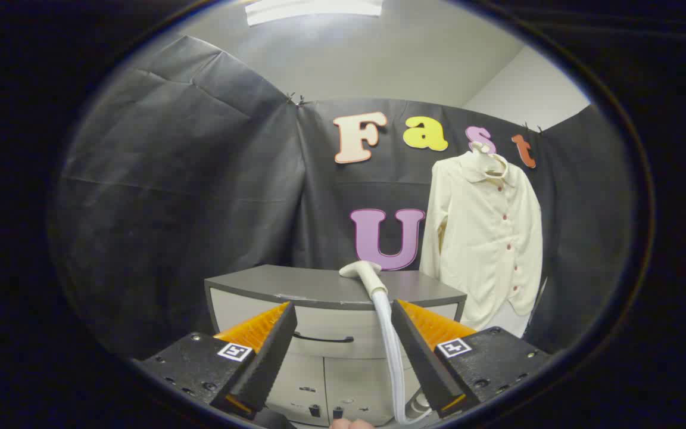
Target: Iron the clothes twice with a garment steamer, once on the left side and once on the right side.
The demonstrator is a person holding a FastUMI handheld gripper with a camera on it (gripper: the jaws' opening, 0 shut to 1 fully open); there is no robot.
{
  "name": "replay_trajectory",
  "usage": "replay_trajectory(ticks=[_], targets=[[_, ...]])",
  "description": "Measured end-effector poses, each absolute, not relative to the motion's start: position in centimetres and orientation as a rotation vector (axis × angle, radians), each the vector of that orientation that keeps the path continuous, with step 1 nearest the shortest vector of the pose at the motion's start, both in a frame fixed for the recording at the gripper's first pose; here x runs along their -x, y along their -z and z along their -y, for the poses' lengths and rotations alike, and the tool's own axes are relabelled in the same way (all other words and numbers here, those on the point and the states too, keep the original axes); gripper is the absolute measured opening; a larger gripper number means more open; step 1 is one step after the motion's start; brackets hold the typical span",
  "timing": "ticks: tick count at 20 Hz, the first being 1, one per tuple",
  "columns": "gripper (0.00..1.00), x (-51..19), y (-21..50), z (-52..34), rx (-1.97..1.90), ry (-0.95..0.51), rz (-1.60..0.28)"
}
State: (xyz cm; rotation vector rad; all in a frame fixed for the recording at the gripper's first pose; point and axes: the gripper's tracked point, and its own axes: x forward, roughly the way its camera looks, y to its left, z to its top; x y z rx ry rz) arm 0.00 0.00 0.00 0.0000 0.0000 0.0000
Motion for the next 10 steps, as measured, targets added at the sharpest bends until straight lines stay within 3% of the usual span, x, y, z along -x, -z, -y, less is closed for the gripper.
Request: replay_trajectory(ticks=[10], targets=[[0.97,0.3,0.49,-0.43,-0.003,-0.006,-0.008]])
